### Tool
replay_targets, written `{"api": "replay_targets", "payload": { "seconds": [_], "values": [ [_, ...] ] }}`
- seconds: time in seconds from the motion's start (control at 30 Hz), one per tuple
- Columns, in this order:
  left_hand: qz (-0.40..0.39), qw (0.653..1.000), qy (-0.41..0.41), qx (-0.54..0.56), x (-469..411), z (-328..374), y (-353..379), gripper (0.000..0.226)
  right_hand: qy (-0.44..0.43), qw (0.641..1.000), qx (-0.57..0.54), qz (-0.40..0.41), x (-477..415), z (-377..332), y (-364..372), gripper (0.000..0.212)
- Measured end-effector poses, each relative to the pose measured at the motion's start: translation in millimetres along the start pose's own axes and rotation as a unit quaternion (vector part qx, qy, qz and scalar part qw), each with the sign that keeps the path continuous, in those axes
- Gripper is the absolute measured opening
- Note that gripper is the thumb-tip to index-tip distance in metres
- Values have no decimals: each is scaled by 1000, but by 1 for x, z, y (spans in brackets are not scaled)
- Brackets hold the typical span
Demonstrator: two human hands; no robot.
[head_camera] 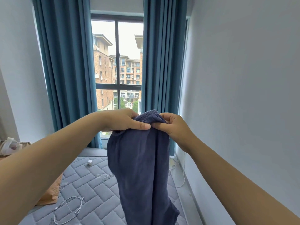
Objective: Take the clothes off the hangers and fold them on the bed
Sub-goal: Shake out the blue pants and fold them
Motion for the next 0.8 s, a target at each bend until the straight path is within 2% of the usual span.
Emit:
{"api": "replay_targets", "payload": {
  "seconds": [0.1, 0.2, 0.27, 0.4, 0.47, 0.57, 0.7, 0.8],
  "values": [
    [18, 1000, 16, -12, -2, -1, -3, 32, 23, 1000, -6, 1, 6, 12, -8, 16],
    [39, 999, 21, -30, -4, 1, -2, 54, 61, 998, 17, -1, 16, 34, -15, 17],
    [60, 997, 20, -42, -6, 2, -2, 59, 87, 996, 34, 9, 26, 54, -18, 16],
    [110, 990, 31, -77, -17, -1, -2, 32, 152, 985, 55, 52, 53, 106, -24, 8],
    [143, 985, 45, -86, -21, -4, -4, 29, 193, 976, 83, 63, 66, 133, -25, 9],
    [172, 980, 52, -89, -24, -4, -7, 30, 262, 961, 83, 38, 84, 170, -16, 14],
    [167, 979, 58, -100, -19, 2, -13, 31, 349, 937, 25, 19, 97, 202, -1, 20],
    [156, 982, 70, -86, -13, 7, -15, 28, 378, 926, -8, 13, 93, 213, 8, 25]
  ]
}}
Point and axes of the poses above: each hand's wrist, its own x-axis away from the middle knuckle, its own y-axis out of the palm, z = x × y, the point moved 4 cm from there along -x, towards the middle knuckle, and after that the axes turned 3 degrees about x, right-handed, at the moved point
